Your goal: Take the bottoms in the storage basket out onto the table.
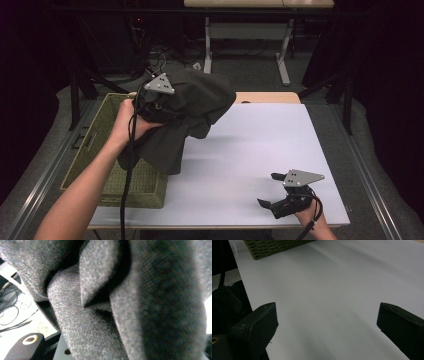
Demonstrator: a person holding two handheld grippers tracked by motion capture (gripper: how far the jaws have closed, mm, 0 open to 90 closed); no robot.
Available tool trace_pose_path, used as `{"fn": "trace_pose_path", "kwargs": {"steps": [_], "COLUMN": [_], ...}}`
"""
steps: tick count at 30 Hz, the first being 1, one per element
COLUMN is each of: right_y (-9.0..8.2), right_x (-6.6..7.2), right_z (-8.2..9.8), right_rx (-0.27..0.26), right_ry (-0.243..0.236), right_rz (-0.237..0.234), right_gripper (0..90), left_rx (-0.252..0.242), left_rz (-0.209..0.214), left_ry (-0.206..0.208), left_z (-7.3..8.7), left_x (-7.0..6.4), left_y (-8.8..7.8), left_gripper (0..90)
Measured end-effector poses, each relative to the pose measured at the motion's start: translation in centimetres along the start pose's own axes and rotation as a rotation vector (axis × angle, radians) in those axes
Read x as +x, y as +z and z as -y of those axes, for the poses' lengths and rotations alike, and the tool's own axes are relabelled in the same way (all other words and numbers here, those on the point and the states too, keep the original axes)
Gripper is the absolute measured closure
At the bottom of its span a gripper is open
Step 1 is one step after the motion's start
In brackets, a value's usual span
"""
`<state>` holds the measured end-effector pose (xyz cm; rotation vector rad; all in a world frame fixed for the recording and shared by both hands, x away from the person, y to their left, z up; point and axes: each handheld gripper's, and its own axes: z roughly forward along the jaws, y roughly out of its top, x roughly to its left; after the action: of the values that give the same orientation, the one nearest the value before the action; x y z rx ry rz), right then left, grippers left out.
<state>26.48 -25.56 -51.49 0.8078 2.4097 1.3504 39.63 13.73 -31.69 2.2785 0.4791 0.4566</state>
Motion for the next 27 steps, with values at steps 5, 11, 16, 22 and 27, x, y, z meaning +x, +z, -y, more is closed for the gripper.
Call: {"fn": "trace_pose_path", "kwargs": {"steps": [5, 11, 16, 22, 27], "right_y": [0.2, 0.2, 0.1, 0.2, 0.1], "right_x": [-0.1, -0.1, -0.1, -0.2, -0.1], "right_z": [-0.1, -0.1, -0.1, -0.1, -0.1], "right_rx": [-0.004, -0.005, -0.007, 0.000, -0.007], "right_ry": [-0.007, -0.007, -0.003, -0.005, -0.005], "right_rz": [0.006, 0.000, 0.001, -0.002, 0.007], "right_gripper": [3.1, 3.1, 3.1, 3.1, 3.2], "left_rx": [-0.016, -0.009, -0.017, -0.038, -0.050], "left_rz": [0.007, 0.017, 0.029, 0.046, 0.057], "left_ry": [0.002, 0.006, 0.006, 0.003, 0.006], "left_z": [-0.1, -0.5, -0.9, -1.6, -2.1], "left_x": [-0.2, -0.3, -0.3, -0.3, -0.6], "left_y": [0.3, 0.7, 1.1, 1.8, 2.7], "left_gripper": [60.9, 60.8, 60.9, 60.8, 60.8]}}
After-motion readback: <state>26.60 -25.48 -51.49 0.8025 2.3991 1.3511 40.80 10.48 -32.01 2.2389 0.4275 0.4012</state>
